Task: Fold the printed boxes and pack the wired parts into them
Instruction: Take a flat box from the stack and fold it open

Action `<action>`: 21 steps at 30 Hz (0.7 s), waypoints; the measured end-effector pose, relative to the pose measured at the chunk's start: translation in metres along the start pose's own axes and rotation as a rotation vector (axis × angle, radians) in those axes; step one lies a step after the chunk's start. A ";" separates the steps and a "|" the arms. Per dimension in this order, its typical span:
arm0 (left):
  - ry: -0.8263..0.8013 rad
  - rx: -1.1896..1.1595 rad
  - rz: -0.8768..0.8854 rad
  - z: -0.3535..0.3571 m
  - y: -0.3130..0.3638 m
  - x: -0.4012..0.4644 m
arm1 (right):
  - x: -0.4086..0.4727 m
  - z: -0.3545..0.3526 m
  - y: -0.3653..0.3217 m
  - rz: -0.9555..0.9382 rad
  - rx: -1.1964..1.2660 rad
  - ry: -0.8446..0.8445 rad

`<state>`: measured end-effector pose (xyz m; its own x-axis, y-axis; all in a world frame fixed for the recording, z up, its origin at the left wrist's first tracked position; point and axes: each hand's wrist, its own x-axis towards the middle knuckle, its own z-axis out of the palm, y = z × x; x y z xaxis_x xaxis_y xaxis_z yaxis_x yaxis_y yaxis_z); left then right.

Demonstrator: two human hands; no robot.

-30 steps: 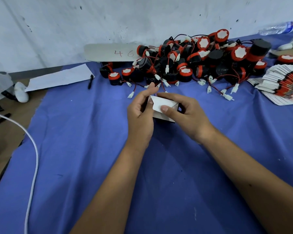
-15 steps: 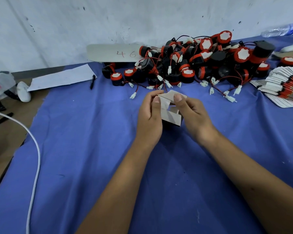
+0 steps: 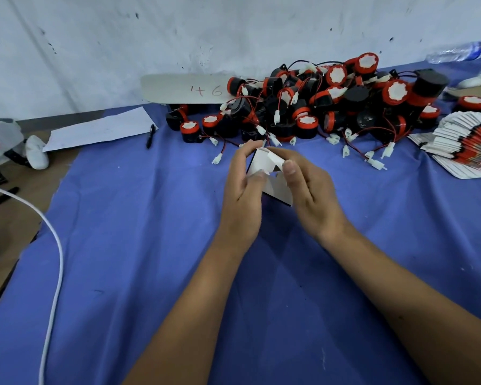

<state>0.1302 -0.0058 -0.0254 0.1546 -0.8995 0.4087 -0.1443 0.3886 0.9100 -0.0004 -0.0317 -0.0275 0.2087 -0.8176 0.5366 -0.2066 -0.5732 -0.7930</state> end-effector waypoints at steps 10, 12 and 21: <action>0.115 0.361 0.397 0.002 -0.007 -0.002 | 0.002 0.002 -0.005 0.137 0.241 -0.057; 0.143 0.385 0.443 0.000 -0.010 0.000 | 0.001 0.002 -0.007 0.148 0.279 -0.068; -0.056 0.444 0.430 -0.011 -0.011 0.002 | 0.003 -0.004 -0.004 0.113 0.259 -0.062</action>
<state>0.1427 -0.0097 -0.0339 -0.0572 -0.6942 0.7175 -0.5771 0.6095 0.5436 -0.0030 -0.0323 -0.0216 0.2580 -0.8660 0.4284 0.0174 -0.4391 -0.8982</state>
